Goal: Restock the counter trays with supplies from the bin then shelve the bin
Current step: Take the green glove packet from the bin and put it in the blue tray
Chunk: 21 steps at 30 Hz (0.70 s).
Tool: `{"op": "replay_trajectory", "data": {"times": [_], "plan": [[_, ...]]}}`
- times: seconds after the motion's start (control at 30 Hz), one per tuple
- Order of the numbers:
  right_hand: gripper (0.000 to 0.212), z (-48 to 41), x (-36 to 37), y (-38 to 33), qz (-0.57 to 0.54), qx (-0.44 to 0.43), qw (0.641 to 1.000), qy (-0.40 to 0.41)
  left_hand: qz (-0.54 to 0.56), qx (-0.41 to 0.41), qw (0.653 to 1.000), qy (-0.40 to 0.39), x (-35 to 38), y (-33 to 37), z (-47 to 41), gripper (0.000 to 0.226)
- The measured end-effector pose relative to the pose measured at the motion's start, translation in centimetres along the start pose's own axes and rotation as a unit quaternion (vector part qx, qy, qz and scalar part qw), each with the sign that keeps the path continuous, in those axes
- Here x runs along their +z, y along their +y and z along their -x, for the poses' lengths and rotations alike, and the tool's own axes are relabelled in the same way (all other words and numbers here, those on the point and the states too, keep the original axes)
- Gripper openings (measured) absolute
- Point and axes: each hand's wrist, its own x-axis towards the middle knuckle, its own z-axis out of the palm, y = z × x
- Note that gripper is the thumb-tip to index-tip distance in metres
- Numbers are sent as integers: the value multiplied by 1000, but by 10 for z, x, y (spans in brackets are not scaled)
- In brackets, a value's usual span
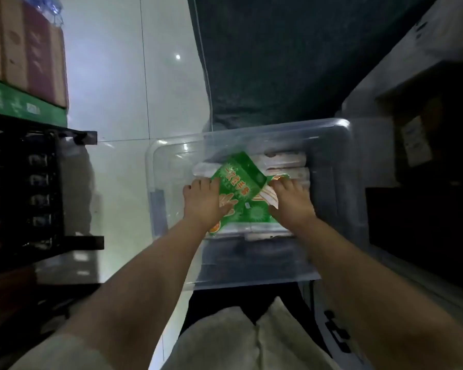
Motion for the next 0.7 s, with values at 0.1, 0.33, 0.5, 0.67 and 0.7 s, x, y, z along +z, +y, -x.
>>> {"op": "replay_trajectory", "data": {"times": [0.1,0.33,0.5,0.67,0.7], "plan": [[66,-32,17,4,41,-15,999,-6,13,-36,999,-14,21,-3,-27,81],[95,-62,53,8,84,11,995,-49,163,-115,975,-99,54,-21,-64,97],[76,-55,58,7,76,-1,997,28,258,-141,951,-93,55,-19,-59,81],[49,-48,45,10,60,-27,998,-10,299,-112,947,-40,36,-23,-47,61],[43,-46,43,10,44,-31,998,-27,307,-100,946,-33,31,-25,-44,55]]}}
